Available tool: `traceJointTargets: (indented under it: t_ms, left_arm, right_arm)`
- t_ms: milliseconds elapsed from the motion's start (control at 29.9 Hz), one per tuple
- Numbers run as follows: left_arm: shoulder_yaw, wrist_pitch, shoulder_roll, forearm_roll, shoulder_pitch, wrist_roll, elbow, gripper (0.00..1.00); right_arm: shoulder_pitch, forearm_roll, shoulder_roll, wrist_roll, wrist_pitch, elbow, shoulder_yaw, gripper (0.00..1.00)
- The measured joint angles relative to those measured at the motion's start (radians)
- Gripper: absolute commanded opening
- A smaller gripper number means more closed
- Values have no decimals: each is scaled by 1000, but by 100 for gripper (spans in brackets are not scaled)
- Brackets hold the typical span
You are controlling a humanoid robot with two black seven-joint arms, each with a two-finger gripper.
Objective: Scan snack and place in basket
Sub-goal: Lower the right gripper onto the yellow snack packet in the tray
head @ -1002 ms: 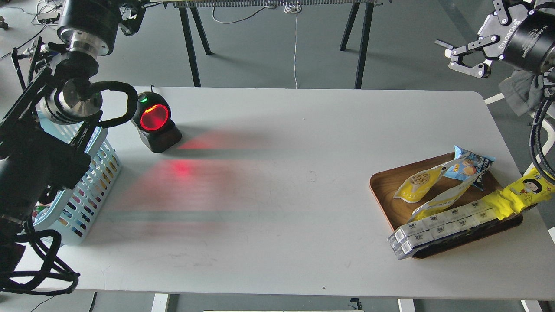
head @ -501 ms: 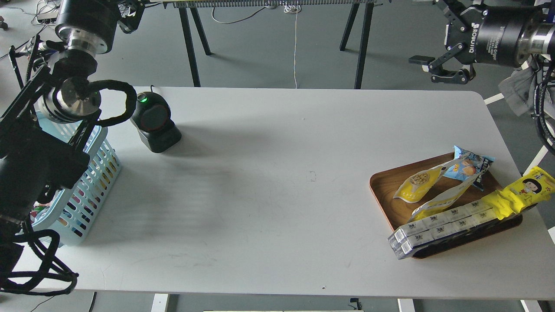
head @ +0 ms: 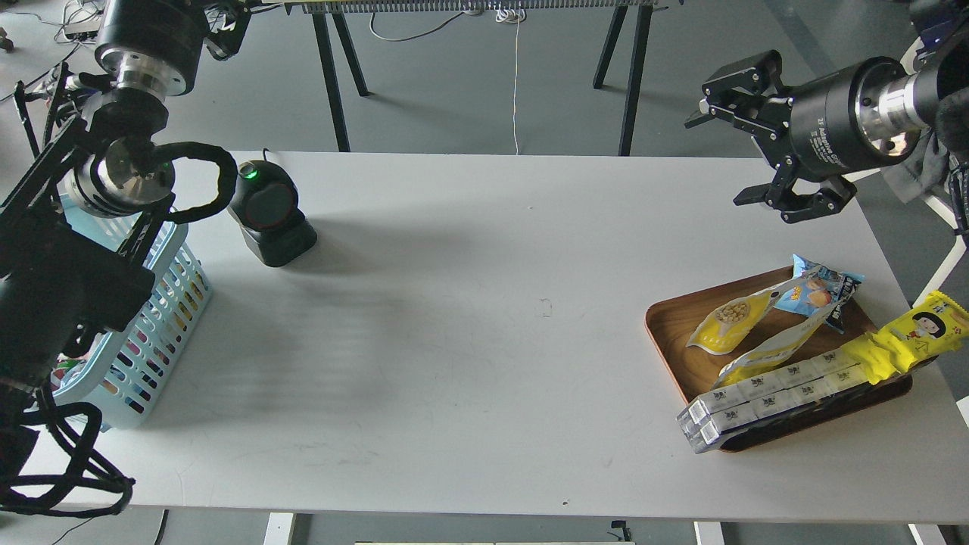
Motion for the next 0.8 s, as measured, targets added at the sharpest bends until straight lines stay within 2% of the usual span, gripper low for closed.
traceJointTargets:
  t_ms: [134,367,534,801]
  left_arm:
    - [1,1,15,0,6,1,0,100]
    - [1,1,25,0,11,1,0,100]
    - [2,2,26,0,11,1,0,100]
    - [1,2,30,0,11,1,0,100]
  right_arm:
    - [26,2,-38,-9,-53,80,-46,99]
    - [-5,13,-15,-46,-77,82,-63,99]
    - [-15,63,21,-55,-112,82,-65,99]
    - [-45,83,-9,-71,-172,81,-84,96]
